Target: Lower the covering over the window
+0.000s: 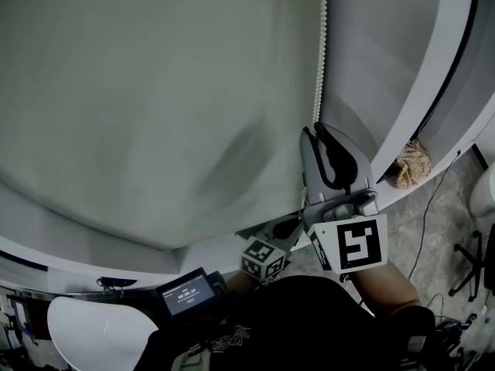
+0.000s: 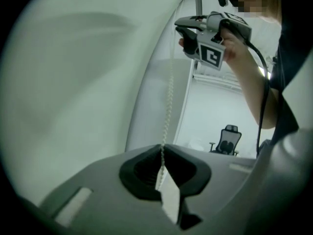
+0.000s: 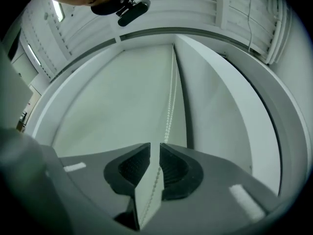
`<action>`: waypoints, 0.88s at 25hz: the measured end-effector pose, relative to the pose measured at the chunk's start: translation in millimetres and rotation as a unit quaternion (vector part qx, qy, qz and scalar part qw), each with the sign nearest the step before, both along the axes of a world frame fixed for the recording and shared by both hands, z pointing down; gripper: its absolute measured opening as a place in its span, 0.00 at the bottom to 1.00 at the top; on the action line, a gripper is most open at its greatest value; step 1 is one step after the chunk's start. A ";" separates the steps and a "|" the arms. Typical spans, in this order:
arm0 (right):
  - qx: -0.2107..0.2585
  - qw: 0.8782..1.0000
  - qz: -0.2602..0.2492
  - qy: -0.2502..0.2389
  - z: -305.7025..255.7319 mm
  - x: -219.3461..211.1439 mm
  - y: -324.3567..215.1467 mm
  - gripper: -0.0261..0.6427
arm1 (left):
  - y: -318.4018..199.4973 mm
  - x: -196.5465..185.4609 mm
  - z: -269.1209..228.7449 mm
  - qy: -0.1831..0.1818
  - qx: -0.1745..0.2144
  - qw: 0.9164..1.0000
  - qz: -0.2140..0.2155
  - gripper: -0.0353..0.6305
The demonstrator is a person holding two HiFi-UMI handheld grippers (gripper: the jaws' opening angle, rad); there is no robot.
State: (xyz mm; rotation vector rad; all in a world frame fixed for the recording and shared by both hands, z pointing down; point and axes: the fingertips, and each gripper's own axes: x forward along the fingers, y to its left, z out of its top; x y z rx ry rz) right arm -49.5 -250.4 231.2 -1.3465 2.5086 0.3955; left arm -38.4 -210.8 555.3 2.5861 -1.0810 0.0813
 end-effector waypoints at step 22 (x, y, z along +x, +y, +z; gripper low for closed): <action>-0.006 0.998 0.038 0.049 -1.6 -7.4 -18.5 0.06 | 5.4 1.0 -4.9 -0.041 0.089 0.995 0.007 0.08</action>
